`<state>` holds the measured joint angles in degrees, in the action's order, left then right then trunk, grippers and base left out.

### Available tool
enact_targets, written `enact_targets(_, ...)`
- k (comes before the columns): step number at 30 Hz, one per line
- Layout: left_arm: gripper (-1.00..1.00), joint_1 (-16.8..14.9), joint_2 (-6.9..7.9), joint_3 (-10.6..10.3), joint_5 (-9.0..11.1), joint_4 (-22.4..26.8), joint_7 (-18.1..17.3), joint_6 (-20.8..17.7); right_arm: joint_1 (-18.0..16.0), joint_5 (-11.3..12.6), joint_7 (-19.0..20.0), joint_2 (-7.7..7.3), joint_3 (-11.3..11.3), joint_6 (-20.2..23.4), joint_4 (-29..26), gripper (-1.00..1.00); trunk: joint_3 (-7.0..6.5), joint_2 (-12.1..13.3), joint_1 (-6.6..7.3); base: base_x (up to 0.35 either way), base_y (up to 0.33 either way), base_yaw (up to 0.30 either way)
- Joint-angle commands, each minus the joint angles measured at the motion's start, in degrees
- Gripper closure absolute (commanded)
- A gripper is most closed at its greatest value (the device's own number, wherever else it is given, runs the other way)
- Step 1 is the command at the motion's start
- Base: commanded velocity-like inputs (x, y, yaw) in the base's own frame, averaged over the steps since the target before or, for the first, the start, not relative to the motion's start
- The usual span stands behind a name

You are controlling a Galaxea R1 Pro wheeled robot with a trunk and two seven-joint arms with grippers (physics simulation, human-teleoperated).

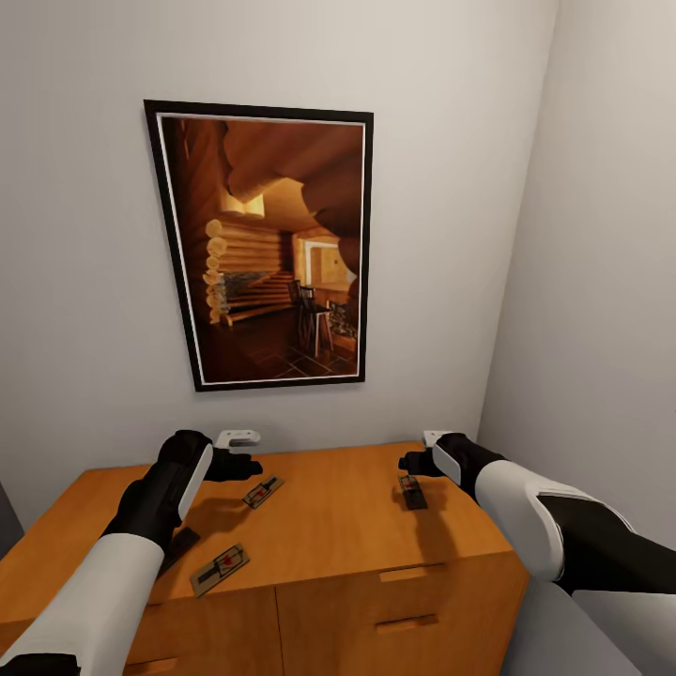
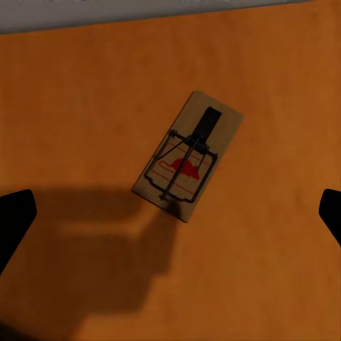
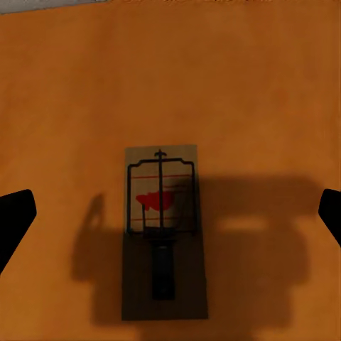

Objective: Take the four mousetraps from the cabinet in the bathroom and place them on the bathroom floor. Make sure all four end up on the same floor surface, and ensure that at least two of them are either under or directly next to the same bathroom sink.

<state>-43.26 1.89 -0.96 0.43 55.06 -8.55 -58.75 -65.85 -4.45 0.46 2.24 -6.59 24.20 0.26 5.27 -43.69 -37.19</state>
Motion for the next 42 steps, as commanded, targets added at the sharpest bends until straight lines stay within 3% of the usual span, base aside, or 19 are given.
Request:
enact_targets(1, -1.00, 0.0, 0.05, -0.1, 0.0, 0.0, -0.1, -0.2, -0.1, -0.5, 0.0, -0.01, -0.4, 0.2, 0.0, -1.00, 0.10, -0.1, -0.02, 0.000, 0.000, 0.000)
enact_targets(42, -1.00, 0.0, -0.25, -0.2, 0.0, 0.7, 0.0, -0.3, -0.1, -0.5, 0.0, -0.12, -0.4, 0.2, 0.0, -1.00, 0.10, -0.1, -0.02, 0.000, 0.000, 0.000)
